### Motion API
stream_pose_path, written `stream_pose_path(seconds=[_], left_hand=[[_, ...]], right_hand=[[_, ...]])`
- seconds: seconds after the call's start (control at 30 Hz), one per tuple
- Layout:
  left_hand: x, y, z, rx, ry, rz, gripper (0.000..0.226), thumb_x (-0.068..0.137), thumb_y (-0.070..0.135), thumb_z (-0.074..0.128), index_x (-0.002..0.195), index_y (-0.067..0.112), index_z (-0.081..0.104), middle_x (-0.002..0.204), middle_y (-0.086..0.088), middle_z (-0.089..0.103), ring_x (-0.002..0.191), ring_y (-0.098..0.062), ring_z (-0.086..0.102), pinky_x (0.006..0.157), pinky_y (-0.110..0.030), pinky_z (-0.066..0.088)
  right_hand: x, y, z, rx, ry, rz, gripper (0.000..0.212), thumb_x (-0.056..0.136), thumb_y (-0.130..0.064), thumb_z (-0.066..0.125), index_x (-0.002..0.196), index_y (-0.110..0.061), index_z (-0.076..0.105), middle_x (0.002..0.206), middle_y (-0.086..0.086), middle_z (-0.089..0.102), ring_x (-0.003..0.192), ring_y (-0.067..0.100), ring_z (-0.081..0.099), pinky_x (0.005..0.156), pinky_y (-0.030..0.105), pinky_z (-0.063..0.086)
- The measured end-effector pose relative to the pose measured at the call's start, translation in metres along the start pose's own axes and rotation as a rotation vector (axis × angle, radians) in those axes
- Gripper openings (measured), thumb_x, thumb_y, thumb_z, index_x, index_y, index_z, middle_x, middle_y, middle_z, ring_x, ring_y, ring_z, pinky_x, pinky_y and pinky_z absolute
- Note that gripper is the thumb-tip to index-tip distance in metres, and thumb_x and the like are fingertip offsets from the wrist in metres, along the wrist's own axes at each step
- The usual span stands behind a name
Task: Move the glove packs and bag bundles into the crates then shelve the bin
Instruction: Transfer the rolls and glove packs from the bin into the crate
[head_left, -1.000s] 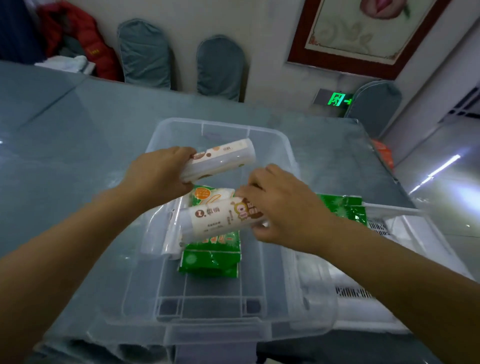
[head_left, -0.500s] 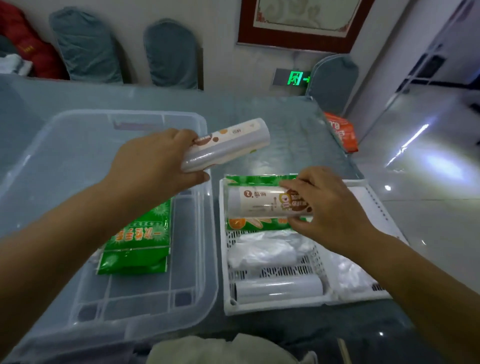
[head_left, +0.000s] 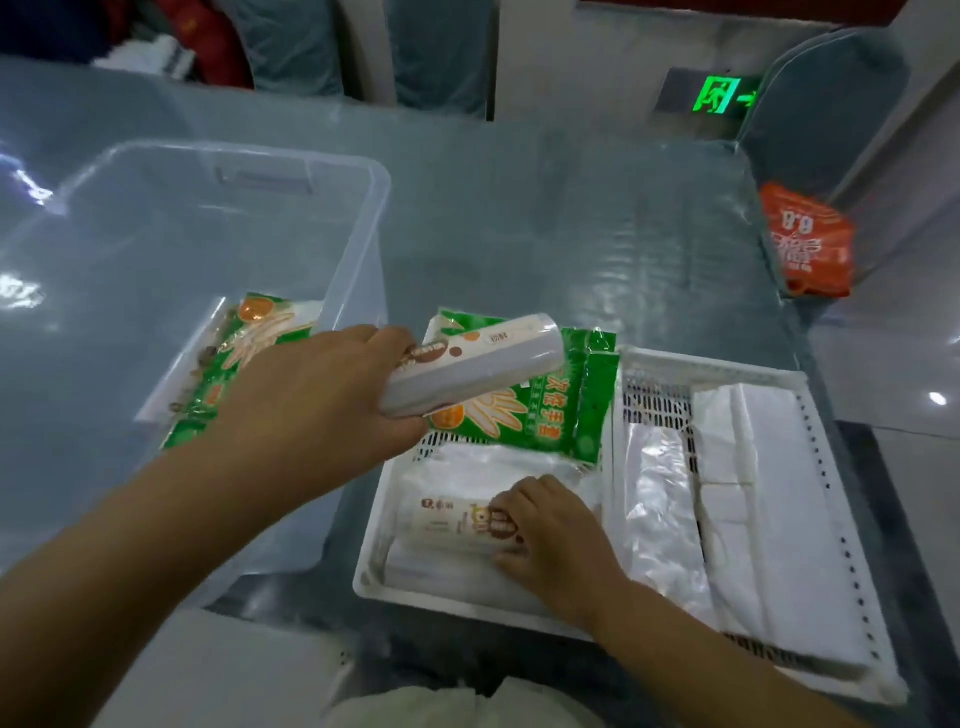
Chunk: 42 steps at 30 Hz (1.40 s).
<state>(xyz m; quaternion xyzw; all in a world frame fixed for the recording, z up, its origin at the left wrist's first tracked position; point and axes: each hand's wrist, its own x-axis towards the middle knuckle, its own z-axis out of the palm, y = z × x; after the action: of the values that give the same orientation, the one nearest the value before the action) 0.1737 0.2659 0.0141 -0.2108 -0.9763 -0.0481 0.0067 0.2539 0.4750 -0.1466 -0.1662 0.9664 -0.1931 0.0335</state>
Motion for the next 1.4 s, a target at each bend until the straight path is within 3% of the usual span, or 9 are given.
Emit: stream_pose_path(seconds=[0.1, 0.4, 0.53, 0.6, 0.73, 0.9, 1.07, 1.23, 1.4], left_hand=[[-0.006, 0.008, 0.007, 0.011, 0.006, -0.068, 0.048, 0.073, 0.056, 0.056, 0.115, 0.035, 0.047, 0.091, 0.009, 0.062, 0.073, -0.015, 0.057, 0.059, -0.029, 0.043], [-0.001, 0.024, 0.038, -0.019, 0.006, -0.151, 0.045, 0.075, 0.045, 0.056, 0.116, 0.028, 0.047, 0.097, 0.005, 0.062, 0.079, -0.017, 0.058, 0.062, -0.033, 0.051], [-0.005, 0.026, 0.054, -0.064, 0.058, -0.2, 0.052, 0.075, 0.046, 0.062, 0.121, 0.027, 0.046, 0.102, 0.004, 0.063, 0.082, -0.017, 0.06, 0.063, -0.031, 0.049], [-0.008, 0.026, 0.057, -0.092, 0.118, -0.248, 0.057, 0.073, 0.046, 0.069, 0.12, 0.023, 0.048, 0.102, 0.001, 0.064, 0.081, -0.019, 0.062, 0.062, -0.031, 0.049], [-0.01, 0.032, 0.064, -0.128, 0.207, -0.329, 0.061, 0.069, 0.043, 0.074, 0.119, 0.017, 0.049, 0.102, -0.006, 0.065, 0.084, -0.026, 0.065, 0.065, -0.038, 0.054], [-0.011, 0.036, 0.077, -0.218, 0.19, -0.375, 0.063, 0.073, 0.045, 0.07, 0.125, 0.019, 0.044, 0.113, -0.003, 0.061, 0.097, -0.024, 0.061, 0.074, -0.041, 0.054], [-0.017, 0.031, 0.088, -0.3, 0.16, -0.461, 0.064, 0.074, 0.045, 0.07, 0.128, 0.022, 0.043, 0.117, -0.001, 0.059, 0.102, -0.022, 0.06, 0.079, -0.041, 0.053], [-0.018, 0.031, 0.096, -0.385, 0.181, -0.539, 0.061, 0.075, 0.041, 0.07, 0.127, 0.024, 0.042, 0.116, -0.001, 0.058, 0.101, -0.02, 0.058, 0.077, -0.039, 0.053], [-0.015, 0.029, 0.103, -0.385, 0.215, -0.539, 0.061, 0.074, 0.037, 0.072, 0.126, 0.021, 0.043, 0.115, -0.004, 0.058, 0.1, -0.022, 0.058, 0.079, -0.039, 0.052]], right_hand=[[0.002, 0.003, 0.01, 0.0, -0.003, -0.042, 0.039, 0.067, -0.032, 0.075, 0.101, -0.017, 0.062, 0.095, 0.001, 0.064, 0.083, 0.018, 0.057, 0.067, 0.031, 0.051], [0.0, 0.019, 0.023, -0.117, -0.028, -0.118, 0.04, 0.07, -0.029, 0.076, 0.107, -0.018, 0.066, 0.093, -0.002, 0.067, 0.079, 0.017, 0.062, 0.068, 0.026, 0.051], [0.009, 0.036, 0.01, -0.053, 0.053, -0.076, 0.033, 0.075, -0.022, 0.073, 0.107, -0.017, 0.066, 0.1, 0.002, 0.067, 0.092, 0.021, 0.062, 0.081, 0.035, 0.051], [0.023, 0.048, 0.001, -0.104, 0.057, 0.012, 0.039, 0.079, -0.022, 0.068, 0.117, -0.015, 0.06, 0.112, 0.004, 0.063, 0.102, 0.023, 0.057, 0.089, 0.037, 0.046], [0.05, 0.059, 0.003, -0.117, -0.144, 0.093, 0.056, 0.086, -0.032, 0.056, 0.135, -0.012, 0.036, 0.131, 0.006, 0.046, 0.117, 0.023, 0.042, 0.098, 0.036, 0.034], [0.065, 0.054, 0.015, -0.055, -0.295, 0.137, 0.052, 0.078, -0.048, 0.064, 0.117, -0.017, 0.047, 0.117, 0.003, 0.053, 0.106, 0.023, 0.047, 0.092, 0.035, 0.036], [0.074, 0.056, 0.013, -0.168, -0.411, 0.102, 0.041, 0.082, -0.05, 0.058, 0.103, -0.015, 0.057, 0.106, 0.006, 0.058, 0.097, 0.025, 0.051, 0.085, 0.036, 0.039], [0.074, 0.05, 0.012, 0.028, -0.49, 0.16, 0.021, 0.087, -0.028, 0.058, 0.098, -0.01, 0.061, 0.098, 0.009, 0.063, 0.087, 0.027, 0.062, 0.075, 0.035, 0.052], [0.073, 0.05, 0.007, 0.098, -0.442, 0.099, 0.015, 0.09, -0.019, 0.053, 0.101, -0.011, 0.057, 0.104, 0.012, 0.065, 0.092, 0.027, 0.06, 0.07, 0.028, 0.043]])
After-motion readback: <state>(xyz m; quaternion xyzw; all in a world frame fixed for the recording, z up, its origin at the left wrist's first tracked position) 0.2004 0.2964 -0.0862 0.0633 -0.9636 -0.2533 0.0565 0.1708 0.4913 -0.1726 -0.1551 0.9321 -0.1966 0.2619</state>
